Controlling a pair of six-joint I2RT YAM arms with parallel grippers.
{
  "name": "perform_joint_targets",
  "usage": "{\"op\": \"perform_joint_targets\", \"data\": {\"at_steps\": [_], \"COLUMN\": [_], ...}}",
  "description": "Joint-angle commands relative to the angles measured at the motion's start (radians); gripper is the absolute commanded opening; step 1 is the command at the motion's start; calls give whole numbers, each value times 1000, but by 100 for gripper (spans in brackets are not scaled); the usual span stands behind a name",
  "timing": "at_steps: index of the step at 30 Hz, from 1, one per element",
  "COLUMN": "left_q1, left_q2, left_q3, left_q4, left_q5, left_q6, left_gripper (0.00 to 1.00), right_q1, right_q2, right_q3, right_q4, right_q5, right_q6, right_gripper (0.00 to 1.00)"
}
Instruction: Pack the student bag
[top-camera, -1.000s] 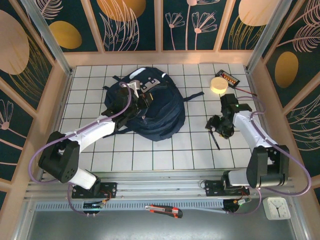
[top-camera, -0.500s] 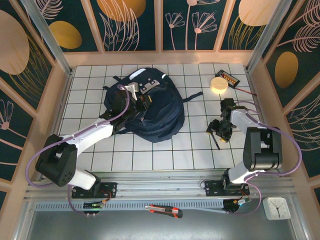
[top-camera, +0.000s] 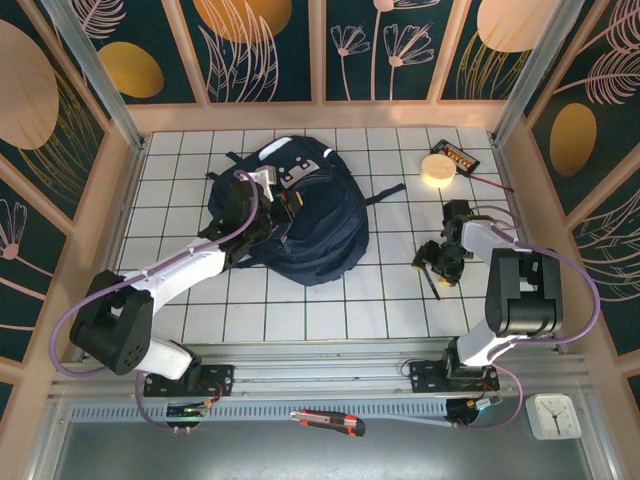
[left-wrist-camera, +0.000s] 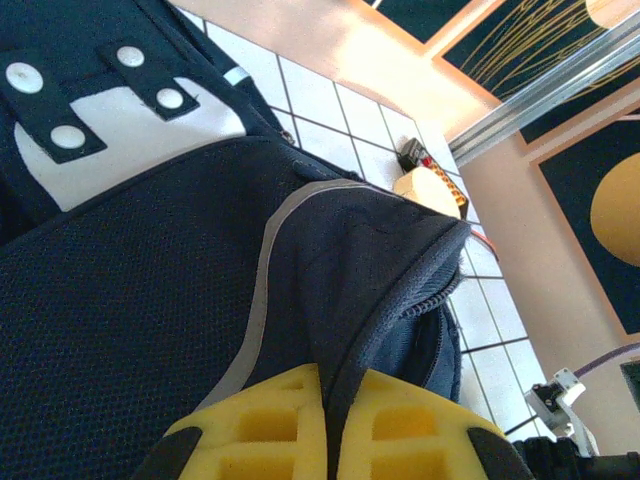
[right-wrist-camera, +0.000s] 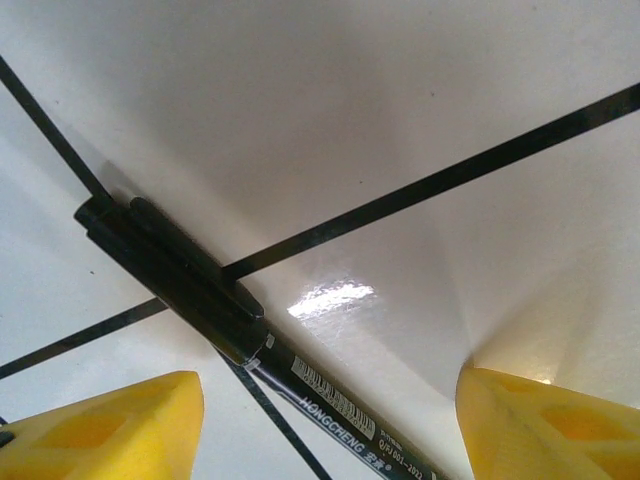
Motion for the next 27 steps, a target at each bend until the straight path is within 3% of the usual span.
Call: {"op": "perform_joint_targets", "data": {"at_steps": [1,13,22,27], "left_q1": [3,4,5,5], "left_q2": [-11,6,-4,-10], "left_q3": [25,15,4,-8], "left_q4": [111,130,129,131], "left_q5": [19,13,4,-4], "left_q6": [-20,-49,-62,-67], "left_gripper": [0,0,0,0], "right_q1": [13,129,146,146], "right_q2": [-2,29,54,61], "right_q3": [-32,43,67,68], "right_q4": [7,-61,-60,-58], "right_q5": [-63,64,69,68], "right_q6": [11,13,11,4], "right_gripper": [63,44,22,17]}}
